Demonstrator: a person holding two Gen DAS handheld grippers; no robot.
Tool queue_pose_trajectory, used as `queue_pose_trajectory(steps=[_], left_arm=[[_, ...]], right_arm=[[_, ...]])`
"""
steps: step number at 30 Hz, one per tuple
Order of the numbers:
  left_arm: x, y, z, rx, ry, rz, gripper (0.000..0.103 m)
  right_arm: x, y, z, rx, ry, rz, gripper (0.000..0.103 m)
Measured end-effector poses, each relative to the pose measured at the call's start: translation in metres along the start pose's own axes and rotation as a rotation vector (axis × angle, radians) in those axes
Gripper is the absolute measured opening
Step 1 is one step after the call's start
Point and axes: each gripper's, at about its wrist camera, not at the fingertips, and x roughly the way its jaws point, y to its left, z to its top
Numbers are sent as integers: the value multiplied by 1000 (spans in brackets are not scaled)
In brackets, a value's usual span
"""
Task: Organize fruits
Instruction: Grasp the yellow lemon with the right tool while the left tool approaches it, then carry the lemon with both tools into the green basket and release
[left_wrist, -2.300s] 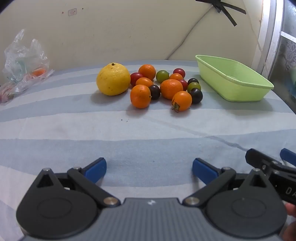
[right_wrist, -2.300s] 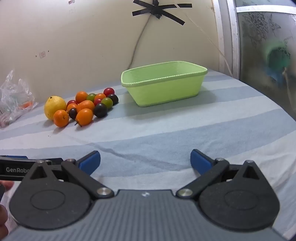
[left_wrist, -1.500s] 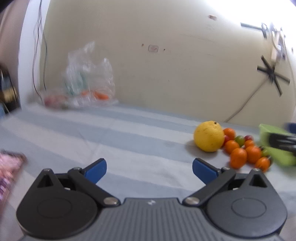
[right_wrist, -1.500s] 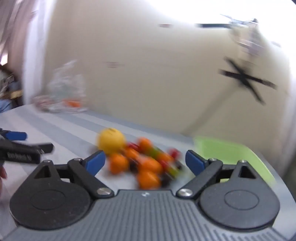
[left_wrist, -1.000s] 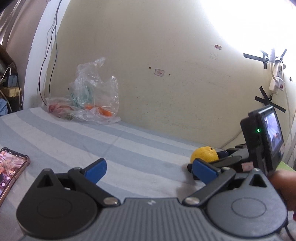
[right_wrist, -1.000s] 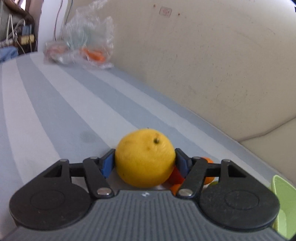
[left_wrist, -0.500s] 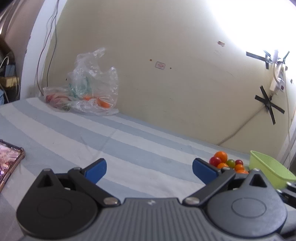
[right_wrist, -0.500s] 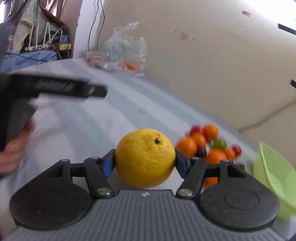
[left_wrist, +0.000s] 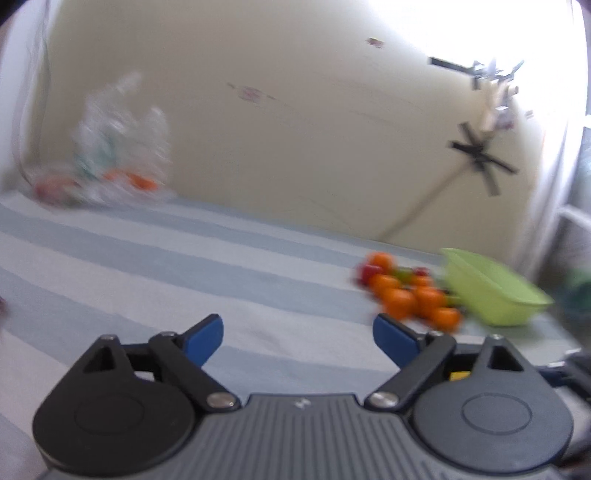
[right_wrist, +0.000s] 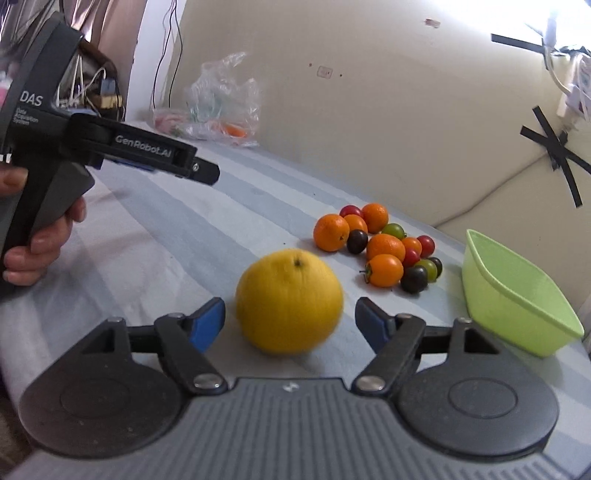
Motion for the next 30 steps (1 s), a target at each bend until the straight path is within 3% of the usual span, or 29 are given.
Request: queue_pose_trajectory(steps=[3,8,10,12,14,17,20,25,30], left_arm=[[-9,-15,2,-2,34,-172,86],[-4,-49,0,59,135,-341,85],[8,-62,-6,83,195,-333,83],[22,-72,-12,106,245,-310,65],[31,-74,-17,81,291,-319,63],[33,-83,-9,97,294,-298,62],[37,-110,9,182,249,-297,62],[65,-172,50,269,172,-358,62],[136,-232,72,274,202,-438,62]], right_arm=[[-5,-6,-6,29,1,-2,79],[-5,-12,-10,80,-5,49,79],[0,-11,-8,91,-9,72,78],[6,-12,-5,89,-12,92,78],[13,-11,-5,86,-14,105,68],[21,-15,-6,95,-15,108,67],[18,-28,-7,131,-45,94,66],[1,-70,2,141,-163,-34,66],[4,-132,5,157,-190,-207,66]])
